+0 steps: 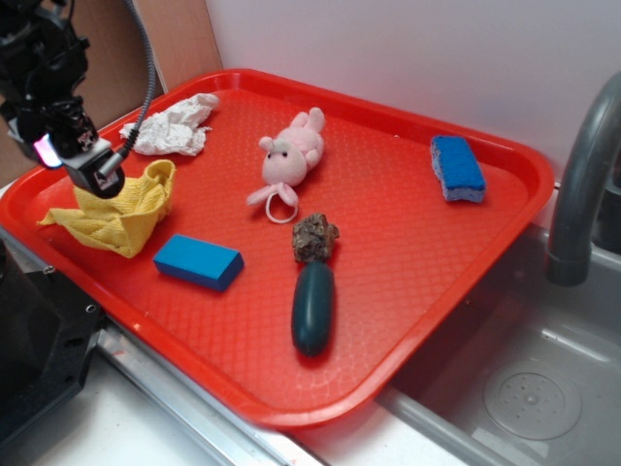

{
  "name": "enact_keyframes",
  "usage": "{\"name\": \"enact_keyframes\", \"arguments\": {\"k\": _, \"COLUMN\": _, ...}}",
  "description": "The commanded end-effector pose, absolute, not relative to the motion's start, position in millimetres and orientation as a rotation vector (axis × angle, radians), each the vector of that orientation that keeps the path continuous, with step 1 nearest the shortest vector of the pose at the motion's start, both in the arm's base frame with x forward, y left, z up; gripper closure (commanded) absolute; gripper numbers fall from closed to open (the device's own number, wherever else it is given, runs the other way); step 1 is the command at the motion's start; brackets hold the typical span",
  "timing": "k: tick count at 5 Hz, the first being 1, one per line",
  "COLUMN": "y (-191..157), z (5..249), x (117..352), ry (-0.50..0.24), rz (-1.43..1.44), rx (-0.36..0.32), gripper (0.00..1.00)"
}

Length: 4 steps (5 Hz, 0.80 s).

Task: Grab the yellow cloth.

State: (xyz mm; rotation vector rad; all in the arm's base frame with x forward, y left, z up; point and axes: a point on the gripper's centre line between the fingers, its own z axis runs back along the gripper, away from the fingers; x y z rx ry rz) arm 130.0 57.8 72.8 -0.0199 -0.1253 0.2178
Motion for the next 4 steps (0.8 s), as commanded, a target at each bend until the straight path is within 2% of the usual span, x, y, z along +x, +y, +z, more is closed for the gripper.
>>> {"name": "enact_keyframes", "arguments": {"k": 1, "y": 47.5, "z": 43.8, "x": 156.6, "ry": -0.177, "rz": 0.04, "rx": -0.096, "gripper": 0.0}}
{"name": "enact_keyframes", "arguments": {"k": 2, "y": 37.5, "z": 31.7, "x": 169.4, "ry": -0.13, "rz": -0.09, "rx": -0.113, "gripper": 0.0}}
{"name": "enact_keyframes", "arguments": {"k": 3, "y": 34.1, "z": 1.4, "x": 137.2, "ry": -0.063, "rz": -0.134, "rx": -0.103, "gripper": 0.0}}
{"name": "enact_keyframes", "arguments": {"k": 4, "y": 31.9, "z": 1.3, "x": 133.5, "ry": -0.06, "rz": -0.129, "rx": -0.088, "gripper": 1.0}}
